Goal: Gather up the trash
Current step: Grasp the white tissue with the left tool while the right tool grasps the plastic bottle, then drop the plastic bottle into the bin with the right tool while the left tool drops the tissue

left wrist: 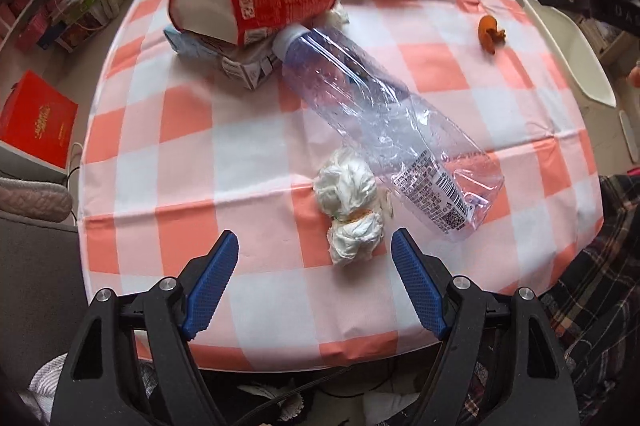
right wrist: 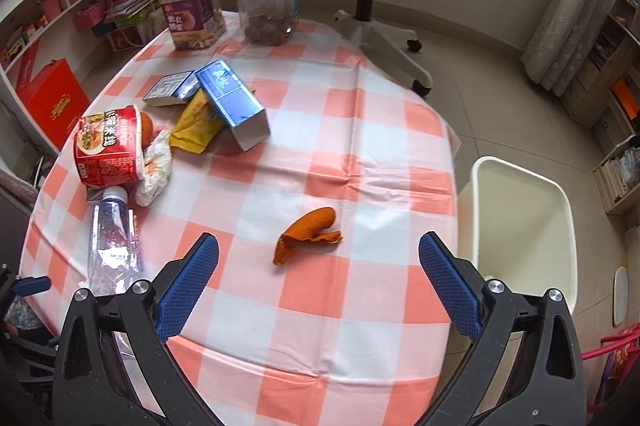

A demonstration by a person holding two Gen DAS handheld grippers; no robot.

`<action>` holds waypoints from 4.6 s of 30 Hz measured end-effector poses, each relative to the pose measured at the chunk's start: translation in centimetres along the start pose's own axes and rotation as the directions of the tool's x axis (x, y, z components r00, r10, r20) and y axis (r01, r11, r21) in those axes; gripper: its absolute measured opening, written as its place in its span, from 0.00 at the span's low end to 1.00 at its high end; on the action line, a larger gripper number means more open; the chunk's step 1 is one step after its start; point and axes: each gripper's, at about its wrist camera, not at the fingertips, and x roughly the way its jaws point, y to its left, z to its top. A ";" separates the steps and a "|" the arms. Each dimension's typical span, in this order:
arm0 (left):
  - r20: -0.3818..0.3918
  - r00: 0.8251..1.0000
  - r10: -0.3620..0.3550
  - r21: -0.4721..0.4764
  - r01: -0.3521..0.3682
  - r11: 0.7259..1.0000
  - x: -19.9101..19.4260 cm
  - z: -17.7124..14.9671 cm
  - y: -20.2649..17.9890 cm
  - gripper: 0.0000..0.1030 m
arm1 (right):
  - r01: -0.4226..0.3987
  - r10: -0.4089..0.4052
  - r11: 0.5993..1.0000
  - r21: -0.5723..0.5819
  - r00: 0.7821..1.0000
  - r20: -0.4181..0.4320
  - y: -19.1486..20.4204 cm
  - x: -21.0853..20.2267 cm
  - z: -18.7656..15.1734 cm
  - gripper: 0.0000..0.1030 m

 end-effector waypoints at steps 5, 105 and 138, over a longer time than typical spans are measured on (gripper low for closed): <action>0.003 0.997 -0.082 -0.002 0.082 0.997 1.7 0.8 0.1 0.63 | -0.026 0.025 0.996 -0.085 1.000 -0.010 3.0 0.6 0.1 0.93; 0.543 0.816 -0.199 -0.043 0.264 0.964 -7.4 15.4 -11.9 0.40 | 0.174 -0.296 0.849 0.500 0.939 0.177 -20.0 -4.4 -0.5 0.77; 0.391 0.812 -0.434 0.119 0.423 0.898 -5.7 22.4 -30.6 0.69 | 0.219 -0.551 0.540 0.813 0.822 0.145 -31.1 -11.1 -6.8 0.93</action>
